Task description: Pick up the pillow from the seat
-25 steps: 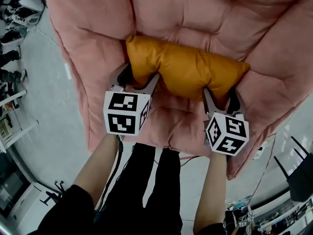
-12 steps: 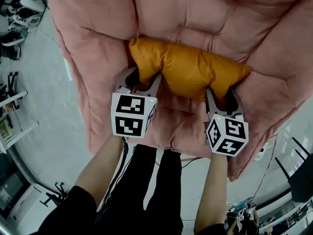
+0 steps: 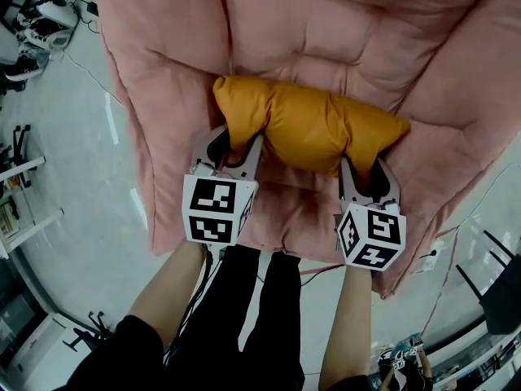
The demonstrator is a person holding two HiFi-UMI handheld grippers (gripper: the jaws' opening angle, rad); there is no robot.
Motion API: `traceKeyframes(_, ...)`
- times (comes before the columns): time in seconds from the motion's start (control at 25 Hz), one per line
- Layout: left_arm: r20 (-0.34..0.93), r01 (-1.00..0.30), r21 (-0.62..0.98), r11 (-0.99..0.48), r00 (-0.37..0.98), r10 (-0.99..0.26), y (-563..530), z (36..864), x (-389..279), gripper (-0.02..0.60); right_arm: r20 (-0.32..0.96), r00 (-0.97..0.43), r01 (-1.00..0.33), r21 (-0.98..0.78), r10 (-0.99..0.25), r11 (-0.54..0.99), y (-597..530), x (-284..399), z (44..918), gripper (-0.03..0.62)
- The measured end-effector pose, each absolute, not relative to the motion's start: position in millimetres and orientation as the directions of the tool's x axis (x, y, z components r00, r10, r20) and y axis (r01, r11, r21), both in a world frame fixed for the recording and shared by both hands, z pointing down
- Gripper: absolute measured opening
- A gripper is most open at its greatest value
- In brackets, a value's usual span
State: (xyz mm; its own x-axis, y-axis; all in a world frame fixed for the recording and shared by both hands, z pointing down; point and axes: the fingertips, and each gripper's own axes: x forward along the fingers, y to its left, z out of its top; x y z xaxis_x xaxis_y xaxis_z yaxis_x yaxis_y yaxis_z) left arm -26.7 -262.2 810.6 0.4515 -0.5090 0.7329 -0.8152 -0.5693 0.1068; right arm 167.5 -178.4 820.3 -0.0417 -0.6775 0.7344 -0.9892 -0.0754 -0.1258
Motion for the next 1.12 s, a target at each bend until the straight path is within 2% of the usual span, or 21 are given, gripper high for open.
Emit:
traceKeyframes(0.48,0.689,-0.809,0.073,-0.583,0.463,-0.557,-246.6,750.6,-27.0,0.179,0.691,-0.03,-0.989,-0.123,-0.722,-0.077,-160.0,166.5,764.6,0.244)
traceKeyframes(1.12,0.587,-0.811,0.01,-0.585,0.478,-0.653,-239.7,622.5,-35.9,0.179,0.591,-0.011,-0.993,-0.1,-0.807,-0.06,-154.7,159.3,639.7,0.244)
